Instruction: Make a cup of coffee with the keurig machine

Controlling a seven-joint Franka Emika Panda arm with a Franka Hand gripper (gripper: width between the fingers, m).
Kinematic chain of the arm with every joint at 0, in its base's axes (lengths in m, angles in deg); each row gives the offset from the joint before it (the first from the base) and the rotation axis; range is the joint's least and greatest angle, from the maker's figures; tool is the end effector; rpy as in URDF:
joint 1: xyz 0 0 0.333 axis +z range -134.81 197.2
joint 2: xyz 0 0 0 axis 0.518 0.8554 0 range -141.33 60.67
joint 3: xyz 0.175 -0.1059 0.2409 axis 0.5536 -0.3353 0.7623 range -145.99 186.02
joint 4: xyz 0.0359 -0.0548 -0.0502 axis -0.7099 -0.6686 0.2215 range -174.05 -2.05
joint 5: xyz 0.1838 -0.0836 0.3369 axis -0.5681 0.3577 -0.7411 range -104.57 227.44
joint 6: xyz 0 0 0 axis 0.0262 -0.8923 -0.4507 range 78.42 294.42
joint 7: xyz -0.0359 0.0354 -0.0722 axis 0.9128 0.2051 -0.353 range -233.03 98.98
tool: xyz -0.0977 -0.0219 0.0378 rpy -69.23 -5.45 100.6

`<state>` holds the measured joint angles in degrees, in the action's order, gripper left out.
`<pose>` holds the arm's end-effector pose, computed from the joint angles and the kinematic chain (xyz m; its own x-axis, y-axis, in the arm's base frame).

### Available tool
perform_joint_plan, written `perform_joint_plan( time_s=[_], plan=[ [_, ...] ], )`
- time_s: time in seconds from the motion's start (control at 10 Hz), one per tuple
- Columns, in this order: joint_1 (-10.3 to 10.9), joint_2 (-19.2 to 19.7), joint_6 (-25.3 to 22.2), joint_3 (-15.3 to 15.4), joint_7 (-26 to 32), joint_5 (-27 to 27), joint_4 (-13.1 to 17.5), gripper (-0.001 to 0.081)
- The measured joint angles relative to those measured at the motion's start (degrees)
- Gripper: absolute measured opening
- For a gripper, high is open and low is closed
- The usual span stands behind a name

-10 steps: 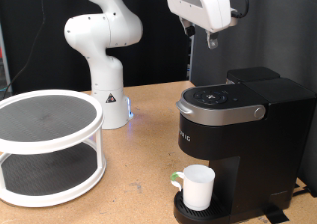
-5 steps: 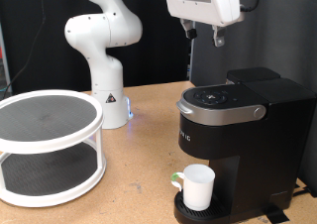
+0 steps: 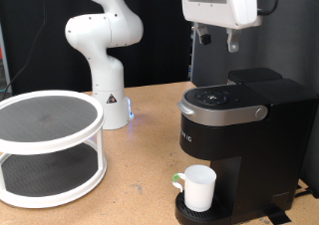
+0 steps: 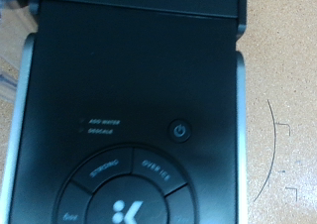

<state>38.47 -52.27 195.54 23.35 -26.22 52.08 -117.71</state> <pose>0.4986 0.1047 0.5283 0.6582 0.7258 0.2001 0.7428 -0.6693 -0.0161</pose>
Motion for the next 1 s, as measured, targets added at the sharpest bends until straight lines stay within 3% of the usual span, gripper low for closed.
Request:
perform_joint_plan(
  time_s=[0.4,1.0],
  plan=[
    [0.2,3.5,-5.0,0.3,2.2,-0.7,4.9,0.0803],
    [0.2,6.3,-5.1,0.5,2.3,-0.3,5.2,0.0803]
  ],
)
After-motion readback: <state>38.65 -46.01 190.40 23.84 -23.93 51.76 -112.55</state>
